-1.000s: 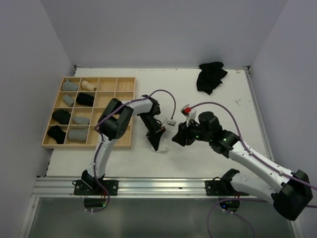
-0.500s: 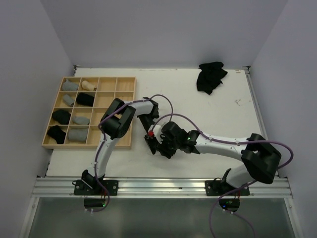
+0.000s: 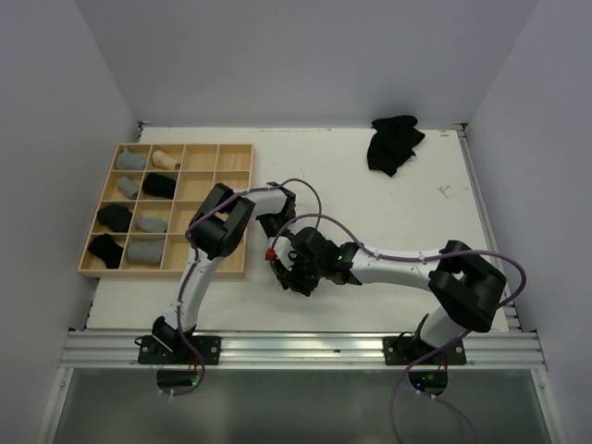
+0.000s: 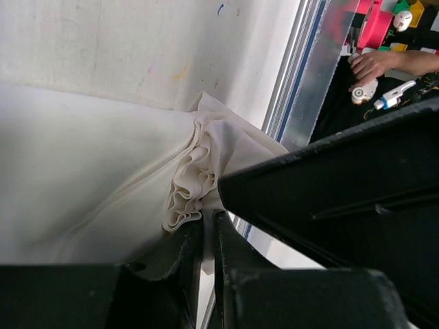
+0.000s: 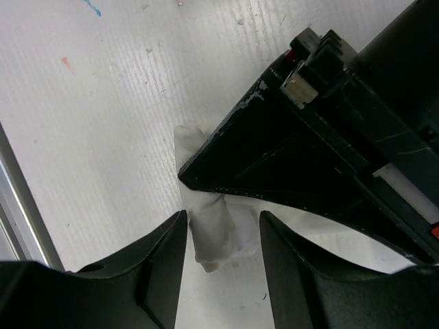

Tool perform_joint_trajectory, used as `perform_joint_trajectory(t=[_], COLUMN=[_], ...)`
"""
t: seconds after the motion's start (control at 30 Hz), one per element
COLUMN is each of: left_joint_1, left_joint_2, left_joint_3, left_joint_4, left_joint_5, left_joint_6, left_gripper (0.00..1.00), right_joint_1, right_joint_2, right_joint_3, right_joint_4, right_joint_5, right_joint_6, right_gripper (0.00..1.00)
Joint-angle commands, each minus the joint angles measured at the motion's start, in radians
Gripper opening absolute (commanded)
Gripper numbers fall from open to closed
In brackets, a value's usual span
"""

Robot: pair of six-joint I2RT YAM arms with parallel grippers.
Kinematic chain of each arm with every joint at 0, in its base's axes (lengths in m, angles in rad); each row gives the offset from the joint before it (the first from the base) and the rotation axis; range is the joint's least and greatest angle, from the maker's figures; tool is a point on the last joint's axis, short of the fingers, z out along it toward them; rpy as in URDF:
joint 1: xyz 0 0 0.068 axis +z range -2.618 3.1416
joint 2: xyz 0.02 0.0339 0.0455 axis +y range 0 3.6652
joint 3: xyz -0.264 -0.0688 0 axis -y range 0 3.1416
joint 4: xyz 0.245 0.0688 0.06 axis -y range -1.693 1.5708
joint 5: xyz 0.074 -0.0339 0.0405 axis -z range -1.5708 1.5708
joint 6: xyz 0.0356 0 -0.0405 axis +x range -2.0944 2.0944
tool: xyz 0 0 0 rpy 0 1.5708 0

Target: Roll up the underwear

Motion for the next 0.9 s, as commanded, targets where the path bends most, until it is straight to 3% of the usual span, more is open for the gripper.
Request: perform_joint_trajectory(t=[0.0,0.17,0.23,0.27,0.37,0.6,0.87], left_joint_1=[0.005,0.005,0.010,0.015,0.031,0.113,0.261], left_joint_2=[0.068,0.067,0.064,0.062,0.025,-0.123,-0.277], left_joint_3=[-0.008,-0.009,-0.011,-0.011,-0.021,-0.049,-0.024], left_joint_4=[0.203,0.209,0.213,0.217,0.249,0.321,0.434], left_joint_5=[-0.214,-0.211,-0.208,-0.207,-0.175,-0.051,0.115], left_joint_6=[0.040,0.038,0.033,0.033,0.023,-0.023,-0.092], left_gripper=[0.14,0.17,0.19,0.19,0.20,0.27,0.42], right_joint_1=[0.006,0.006,0.006,0.004,0.004,-0.052,-0.143], right_joint_2=[0.003,0.051,0.072,0.092,0.108,0.115,0.155], right_joint_3=[-0.025,-0.028,-0.027,-0.027,-0.048,-0.186,-0.283], right_joint_4=[0.064,0.075,0.078,0.081,0.139,0.330,0.537], right_joint_5=[-0.037,-0.071,-0.079,-0.085,-0.097,-0.201,-0.338], right_joint_6=[0.026,0.043,0.047,0.052,0.098,0.273,0.404], right_gripper=[0.50,0.48,0.38,0.20,0.00,0.00,0.00])
